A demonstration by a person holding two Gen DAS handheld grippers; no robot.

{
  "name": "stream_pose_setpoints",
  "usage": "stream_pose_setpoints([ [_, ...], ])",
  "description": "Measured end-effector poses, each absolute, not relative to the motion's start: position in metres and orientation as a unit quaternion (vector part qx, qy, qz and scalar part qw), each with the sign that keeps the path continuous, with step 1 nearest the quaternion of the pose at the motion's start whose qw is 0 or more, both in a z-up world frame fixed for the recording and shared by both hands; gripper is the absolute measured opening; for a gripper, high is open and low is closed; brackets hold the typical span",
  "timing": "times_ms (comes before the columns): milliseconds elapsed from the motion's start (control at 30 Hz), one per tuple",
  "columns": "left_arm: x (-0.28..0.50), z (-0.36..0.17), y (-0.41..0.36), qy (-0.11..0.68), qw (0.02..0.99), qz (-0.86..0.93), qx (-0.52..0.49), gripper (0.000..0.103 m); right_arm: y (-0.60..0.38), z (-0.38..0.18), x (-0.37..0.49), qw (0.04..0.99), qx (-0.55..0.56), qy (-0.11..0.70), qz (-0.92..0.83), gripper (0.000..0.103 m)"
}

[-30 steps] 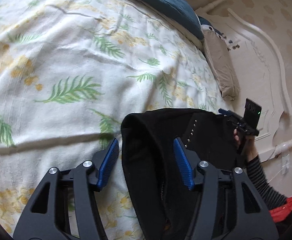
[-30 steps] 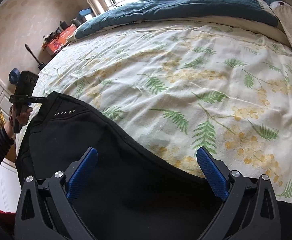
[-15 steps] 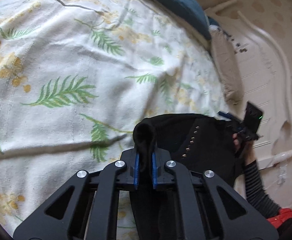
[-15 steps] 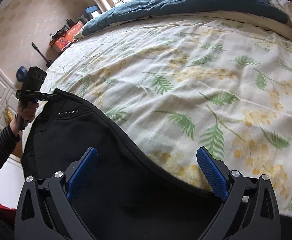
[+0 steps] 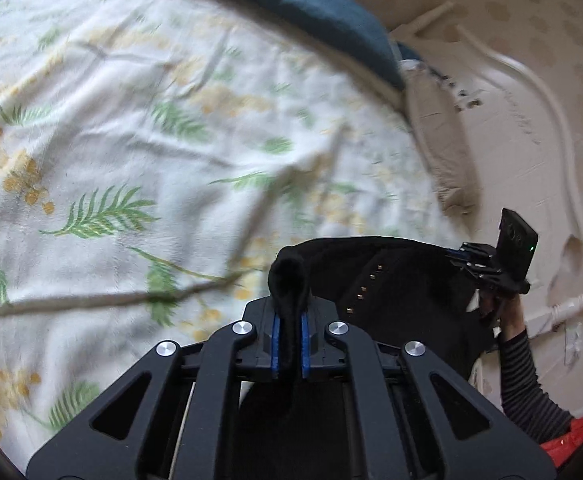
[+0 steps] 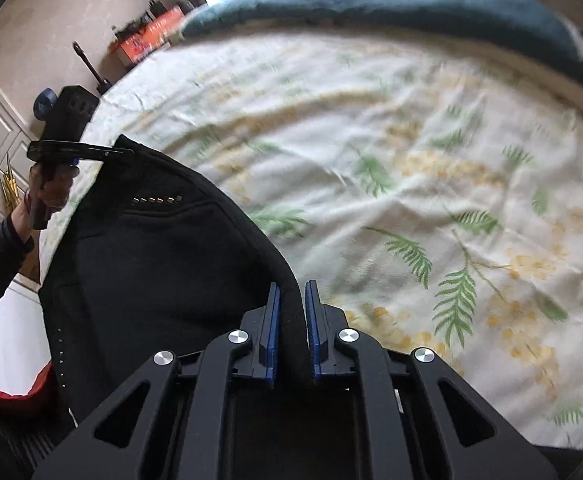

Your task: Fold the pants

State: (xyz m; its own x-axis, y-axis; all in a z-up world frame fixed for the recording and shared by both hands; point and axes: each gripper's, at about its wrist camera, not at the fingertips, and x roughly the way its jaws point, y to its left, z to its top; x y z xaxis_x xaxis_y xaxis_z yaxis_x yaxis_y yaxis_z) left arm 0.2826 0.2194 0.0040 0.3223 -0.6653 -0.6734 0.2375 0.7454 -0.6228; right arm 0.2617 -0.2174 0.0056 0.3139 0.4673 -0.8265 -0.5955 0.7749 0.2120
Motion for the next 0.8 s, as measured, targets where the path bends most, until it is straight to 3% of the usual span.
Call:
stream_pose_setpoints([
  [400,0.156,0.044,0.23,0.441,0.794,-0.335,-0.251,0.006,-0.209,0.025,0.076,0.888,-0.163,0.354,0.245,0.011],
  [633,0.087,0.0,0.225,0.481,0.786,-0.304,-0.243,0.006,-0.214,-0.019,0.031,0.879,-0.132,0.393,0.237,0.011],
  [733,0.071,-0.016,0.23,0.484,0.783,-0.29,-0.262,0.011,-0.213,-0.031,0.02,0.879,-0.125,0.398,0.233,0.011],
  [800,0.059,-0.023,0.238,0.474,0.779,-0.293,-0.285,0.013,-0.215,-0.035,0.019,0.877,-0.111,0.405,0.232,0.016],
])
